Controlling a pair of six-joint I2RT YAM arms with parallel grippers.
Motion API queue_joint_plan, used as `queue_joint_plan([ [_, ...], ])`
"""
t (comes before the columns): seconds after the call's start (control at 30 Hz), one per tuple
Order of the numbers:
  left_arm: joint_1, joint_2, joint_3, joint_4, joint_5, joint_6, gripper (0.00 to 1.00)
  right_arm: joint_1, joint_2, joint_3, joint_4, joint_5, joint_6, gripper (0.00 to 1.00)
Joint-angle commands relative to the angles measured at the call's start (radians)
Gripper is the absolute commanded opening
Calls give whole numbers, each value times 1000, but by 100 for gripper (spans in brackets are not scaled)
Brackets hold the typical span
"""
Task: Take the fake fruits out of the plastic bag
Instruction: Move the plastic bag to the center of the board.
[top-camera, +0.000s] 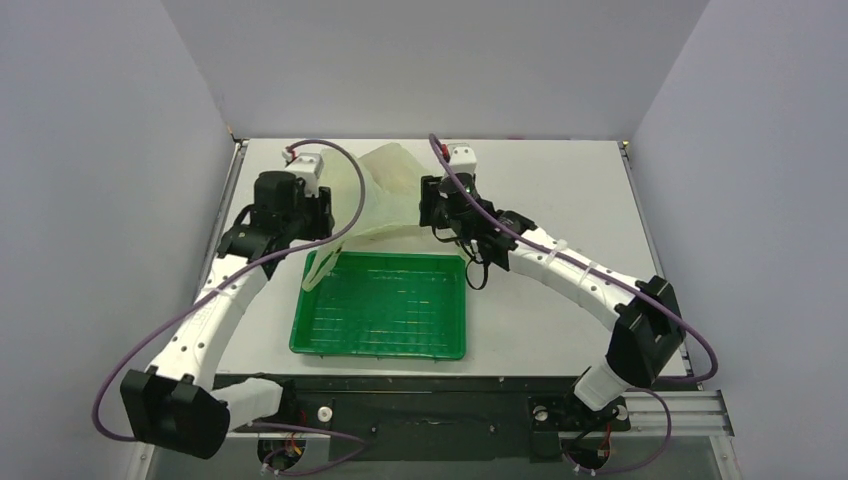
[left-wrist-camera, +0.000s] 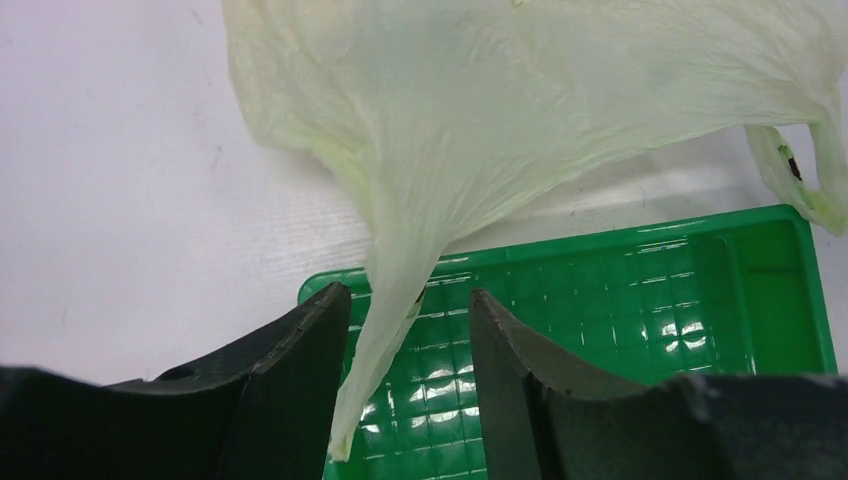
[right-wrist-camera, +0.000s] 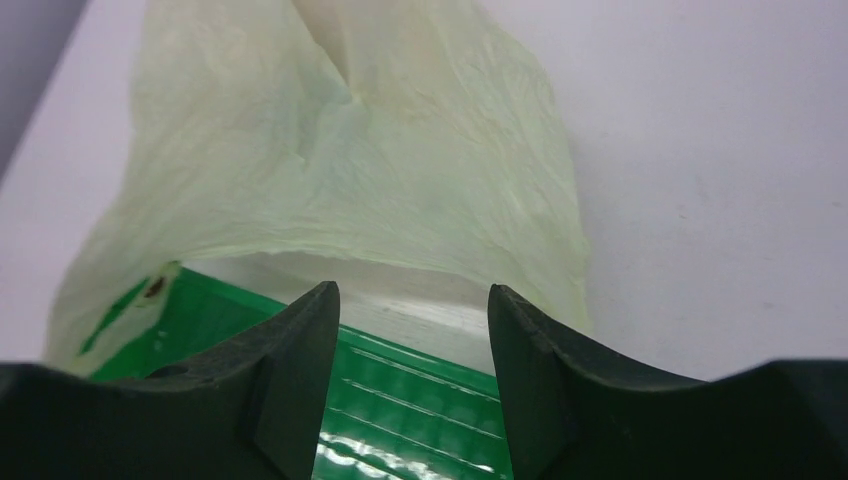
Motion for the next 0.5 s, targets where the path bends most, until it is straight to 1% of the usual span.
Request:
queue_joint_plan([
  [0.0, -104, 126, 93, 123, -76, 71, 45, 6, -30, -96, 299, -162, 206, 51],
  [0.03, -147, 164, 111, 144, -123, 84, 47, 6, -27, -112, 332, -202, 228, 49],
  [0.07, -170, 182, 117, 155, -178, 119, 49, 5, -24, -138, 377, -216, 265, 49],
  [0.13, -244, 240, 136, 183, -254, 163, 50, -5, -24, -167, 407, -233, 306, 48],
  [0.23, -284, 322, 173, 184, -315, 174, 51, -59, -43, -248, 465, -288, 363, 49],
  [0.27, -292, 334, 183, 181, -333, 160, 51, -99, -56, -265, 491, -327, 377, 51],
  [0.37, -299, 352, 194, 165, -329, 102, 51, -180, -73, -309, 468, -391, 325, 55],
  [0.43, -300, 329, 186, 153, -318, 25, 51, -224, -87, -321, 406, -415, 235, 57],
  [0.47, -299, 314, 170, 146, -308, -23, 51, -237, -90, -326, 372, -416, 174, 60],
])
